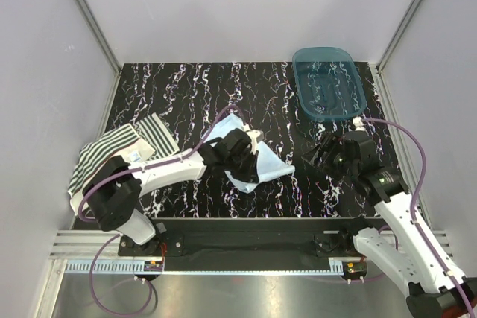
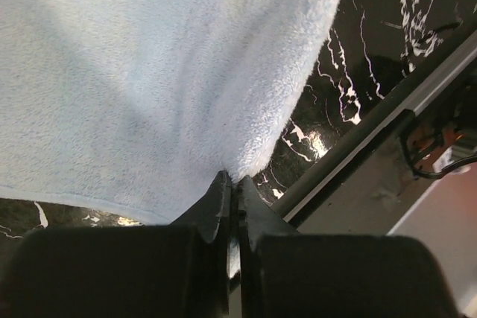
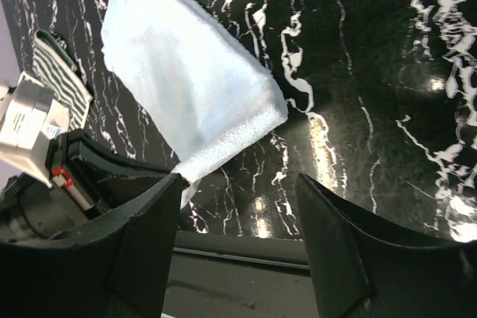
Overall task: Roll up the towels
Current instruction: Roll the towel
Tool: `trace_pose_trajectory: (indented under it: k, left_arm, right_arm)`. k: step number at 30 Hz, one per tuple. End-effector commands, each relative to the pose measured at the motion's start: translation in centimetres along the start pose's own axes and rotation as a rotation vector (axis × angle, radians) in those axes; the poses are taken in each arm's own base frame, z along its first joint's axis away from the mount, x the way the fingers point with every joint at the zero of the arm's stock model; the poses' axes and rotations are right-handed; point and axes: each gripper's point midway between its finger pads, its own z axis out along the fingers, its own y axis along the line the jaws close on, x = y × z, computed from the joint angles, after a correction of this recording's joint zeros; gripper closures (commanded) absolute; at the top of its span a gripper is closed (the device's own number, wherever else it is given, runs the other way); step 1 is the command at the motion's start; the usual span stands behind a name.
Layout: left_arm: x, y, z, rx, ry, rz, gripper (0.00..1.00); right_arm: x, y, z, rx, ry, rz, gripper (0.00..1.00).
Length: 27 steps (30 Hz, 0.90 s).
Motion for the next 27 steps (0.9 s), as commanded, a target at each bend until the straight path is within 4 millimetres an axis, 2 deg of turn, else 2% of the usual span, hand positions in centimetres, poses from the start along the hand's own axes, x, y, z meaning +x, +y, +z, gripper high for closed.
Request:
trace_pose_trajectory:
  k: [1, 3, 7, 14, 16, 20, 22, 27]
  left_arm:
    - [0.0, -0.2, -0.8, 0.075, 0.033, -0.132, 1.0]
    - [0.0, 0.2, -0.7, 0.076, 0.04, -0.192, 1.0]
    - [0.3, 2.8, -0.1, 0.037, 0.071, -0.321, 1.0]
    - [2.4, 5.7, 1.3, -0.04, 0.145, -0.426, 1.0]
    - [2.9, 6.4, 1.5, -0.051, 0.158, -0.46, 1.0]
    - [3.0, 6.9, 2.1, -0.048, 0.164, -0.469, 1.0]
    - [2.6, 6.9, 2.1, -0.053, 0.164, -0.451, 1.0]
    - [1.8, 7.3, 2.3, -0.083, 0.166, -0.399, 1.0]
  right_arm:
    - [-1.2, 3.6, -0.1, -0.144, -0.011, -0.031, 0.31]
    - [-0.8, 4.2, 0.6, -0.173, 0.02, -0.036, 0.36]
    - [0.5, 6.3, 2.2, -0.308, 0.096, -0.046, 0.49]
    - [2.5, 8.0, 5.0, -0.455, 0.194, -0.025, 0.72]
    - [2.9, 8.7, 5.5, -0.51, 0.211, -0.021, 0.81]
    - [3.8, 9.1, 7.1, -0.548, 0.257, -0.011, 0.87]
    - [4.0, 9.9, 7.3, -0.587, 0.265, -0.028, 0.88]
    - [6.0, 11.2, 8.6, -0.618, 0.331, -0.068, 0.89]
